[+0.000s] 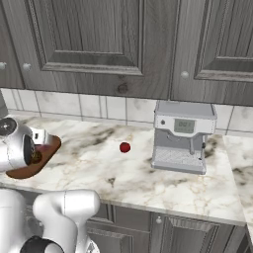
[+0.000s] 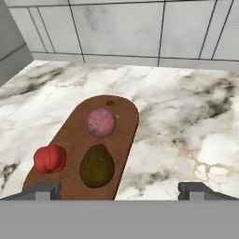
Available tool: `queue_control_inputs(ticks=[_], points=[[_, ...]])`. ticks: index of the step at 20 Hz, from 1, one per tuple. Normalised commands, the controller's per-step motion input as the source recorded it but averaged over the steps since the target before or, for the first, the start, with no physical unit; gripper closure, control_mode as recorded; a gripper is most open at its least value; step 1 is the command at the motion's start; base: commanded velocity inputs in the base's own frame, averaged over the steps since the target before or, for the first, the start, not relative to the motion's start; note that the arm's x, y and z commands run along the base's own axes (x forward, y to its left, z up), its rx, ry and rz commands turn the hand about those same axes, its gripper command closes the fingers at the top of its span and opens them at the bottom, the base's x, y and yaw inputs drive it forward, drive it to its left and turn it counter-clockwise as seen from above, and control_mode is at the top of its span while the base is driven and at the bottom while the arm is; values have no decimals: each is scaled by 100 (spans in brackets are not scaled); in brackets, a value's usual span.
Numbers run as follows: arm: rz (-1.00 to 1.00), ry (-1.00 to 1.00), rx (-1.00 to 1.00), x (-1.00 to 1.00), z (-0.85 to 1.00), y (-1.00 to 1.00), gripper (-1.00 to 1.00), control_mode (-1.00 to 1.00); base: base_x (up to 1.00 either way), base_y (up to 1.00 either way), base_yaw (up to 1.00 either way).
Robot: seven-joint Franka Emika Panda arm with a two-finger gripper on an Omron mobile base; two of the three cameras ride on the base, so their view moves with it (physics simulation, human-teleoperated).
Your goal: Place the avocado, onion, tomato, and bell pepper on the cutting board.
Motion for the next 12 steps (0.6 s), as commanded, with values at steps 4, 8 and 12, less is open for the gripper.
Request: queue_control_inputs(ticks=[4, 8, 12], points=[[0, -15, -1, -52, 52, -79, -100, -100, 0, 0, 0], [0, -7, -1, -34, 39, -79, -100, -100, 0, 0, 0], [-4, -1, -3, -10, 24, -73, -100, -100, 0, 0, 0]])
